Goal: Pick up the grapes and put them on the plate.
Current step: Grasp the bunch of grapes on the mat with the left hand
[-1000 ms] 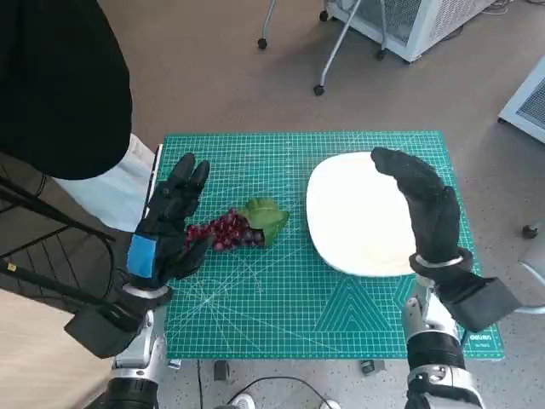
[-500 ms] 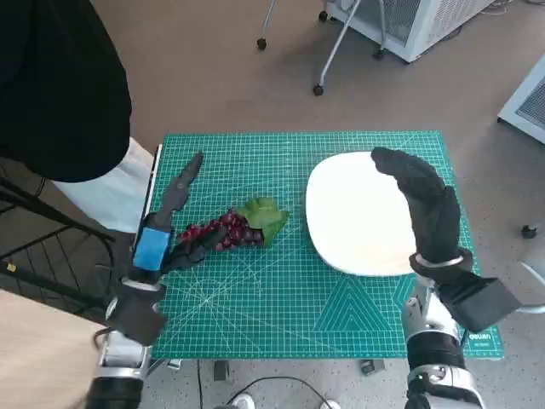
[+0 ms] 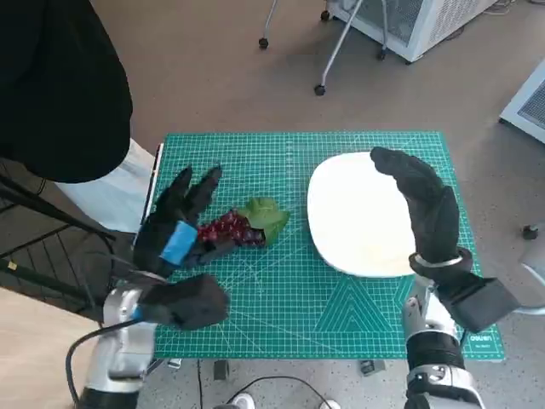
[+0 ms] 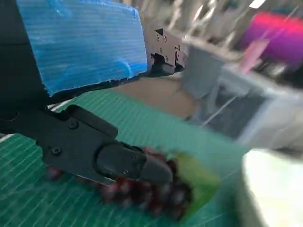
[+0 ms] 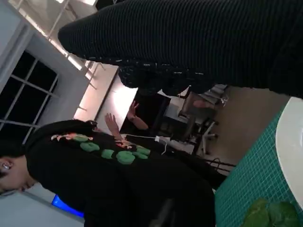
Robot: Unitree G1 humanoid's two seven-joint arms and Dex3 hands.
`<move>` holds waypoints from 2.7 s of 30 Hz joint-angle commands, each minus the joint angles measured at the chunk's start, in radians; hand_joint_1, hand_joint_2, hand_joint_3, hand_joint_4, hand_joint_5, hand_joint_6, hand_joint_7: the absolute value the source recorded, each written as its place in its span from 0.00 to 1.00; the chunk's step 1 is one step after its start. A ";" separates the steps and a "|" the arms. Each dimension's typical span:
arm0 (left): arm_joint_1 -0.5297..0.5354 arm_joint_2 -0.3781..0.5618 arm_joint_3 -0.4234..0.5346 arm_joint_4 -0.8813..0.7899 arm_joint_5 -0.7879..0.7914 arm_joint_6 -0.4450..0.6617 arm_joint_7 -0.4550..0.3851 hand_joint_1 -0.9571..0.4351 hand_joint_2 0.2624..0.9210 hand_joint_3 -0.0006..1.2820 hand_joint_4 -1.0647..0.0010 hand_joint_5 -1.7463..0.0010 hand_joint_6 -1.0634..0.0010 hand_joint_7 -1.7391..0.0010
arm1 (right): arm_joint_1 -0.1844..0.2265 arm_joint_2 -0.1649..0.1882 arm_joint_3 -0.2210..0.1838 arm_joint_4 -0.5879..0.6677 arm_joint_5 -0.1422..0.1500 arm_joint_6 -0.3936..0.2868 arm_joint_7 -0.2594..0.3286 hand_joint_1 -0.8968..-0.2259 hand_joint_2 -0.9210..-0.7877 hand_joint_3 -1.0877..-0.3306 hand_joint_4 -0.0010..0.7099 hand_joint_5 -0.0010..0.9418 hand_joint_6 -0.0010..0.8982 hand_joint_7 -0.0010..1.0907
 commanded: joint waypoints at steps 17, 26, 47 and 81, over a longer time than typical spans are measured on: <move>-0.084 0.027 -0.130 0.118 0.009 0.157 -0.015 0.19 0.83 0.00 0.94 1.00 0.80 1.00 | 0.017 -0.005 0.002 0.002 -0.005 0.018 0.000 0.45 0.00 0.50 0.30 0.00 0.03 0.28; -0.168 0.031 -0.173 0.272 0.015 0.172 0.025 0.19 0.83 0.00 0.94 1.00 0.81 1.00 | 0.016 -0.008 0.003 0.000 -0.006 0.026 0.000 0.44 0.00 0.50 0.30 0.00 0.04 0.28; -0.396 0.011 -0.257 0.638 -0.042 0.165 0.054 0.24 0.81 0.00 0.94 1.00 0.81 1.00 | 0.012 -0.021 0.000 0.014 -0.004 0.033 0.008 0.45 0.00 0.50 0.30 0.00 0.04 0.28; -0.669 -0.081 -0.363 1.226 -0.135 0.037 0.151 0.33 0.77 0.00 0.88 0.99 0.75 0.99 | 0.007 -0.030 0.003 0.003 -0.013 0.028 0.001 0.46 0.00 0.50 0.30 0.00 0.02 0.29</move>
